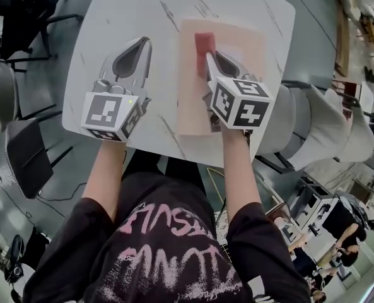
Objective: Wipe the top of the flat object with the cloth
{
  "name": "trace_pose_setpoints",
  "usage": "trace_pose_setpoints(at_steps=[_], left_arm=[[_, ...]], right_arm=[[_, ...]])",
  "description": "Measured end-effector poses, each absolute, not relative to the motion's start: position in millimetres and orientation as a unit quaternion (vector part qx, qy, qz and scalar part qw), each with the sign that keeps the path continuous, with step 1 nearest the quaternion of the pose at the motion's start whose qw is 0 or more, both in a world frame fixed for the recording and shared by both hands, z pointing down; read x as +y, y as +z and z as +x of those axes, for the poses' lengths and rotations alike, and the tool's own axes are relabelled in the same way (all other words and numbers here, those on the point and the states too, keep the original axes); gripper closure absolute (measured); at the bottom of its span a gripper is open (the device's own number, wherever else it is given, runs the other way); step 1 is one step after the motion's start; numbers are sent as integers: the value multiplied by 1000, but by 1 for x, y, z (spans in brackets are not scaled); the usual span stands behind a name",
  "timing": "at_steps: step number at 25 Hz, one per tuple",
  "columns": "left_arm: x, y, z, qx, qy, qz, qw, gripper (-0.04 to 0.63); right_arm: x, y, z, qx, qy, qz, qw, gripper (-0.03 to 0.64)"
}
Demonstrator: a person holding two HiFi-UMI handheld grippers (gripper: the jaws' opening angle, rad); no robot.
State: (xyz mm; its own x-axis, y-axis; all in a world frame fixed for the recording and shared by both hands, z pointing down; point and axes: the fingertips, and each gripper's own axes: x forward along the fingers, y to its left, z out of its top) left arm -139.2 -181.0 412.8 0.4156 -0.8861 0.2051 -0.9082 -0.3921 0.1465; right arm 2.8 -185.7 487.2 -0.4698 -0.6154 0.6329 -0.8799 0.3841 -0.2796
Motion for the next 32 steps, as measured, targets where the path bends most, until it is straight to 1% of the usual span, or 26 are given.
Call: trace_pose_setpoints(at_steps=[10,14,21,32], left_arm=[[-175,415,-168,-557,43,821,121,595],[-174,414,-171,-558,41,820,121,595],[-173,418,-164,-553,43,823,125,595],[-174,418,-143,-542,47,830,124,595]], right_arm=[[-163,489,-72,-831,305,404,232,561],[-154,490,-87,-837,305,388,237,561],[-149,499,-80,-830,315,390,246,561],[-146,505,-49,-818,323,406,249,561]])
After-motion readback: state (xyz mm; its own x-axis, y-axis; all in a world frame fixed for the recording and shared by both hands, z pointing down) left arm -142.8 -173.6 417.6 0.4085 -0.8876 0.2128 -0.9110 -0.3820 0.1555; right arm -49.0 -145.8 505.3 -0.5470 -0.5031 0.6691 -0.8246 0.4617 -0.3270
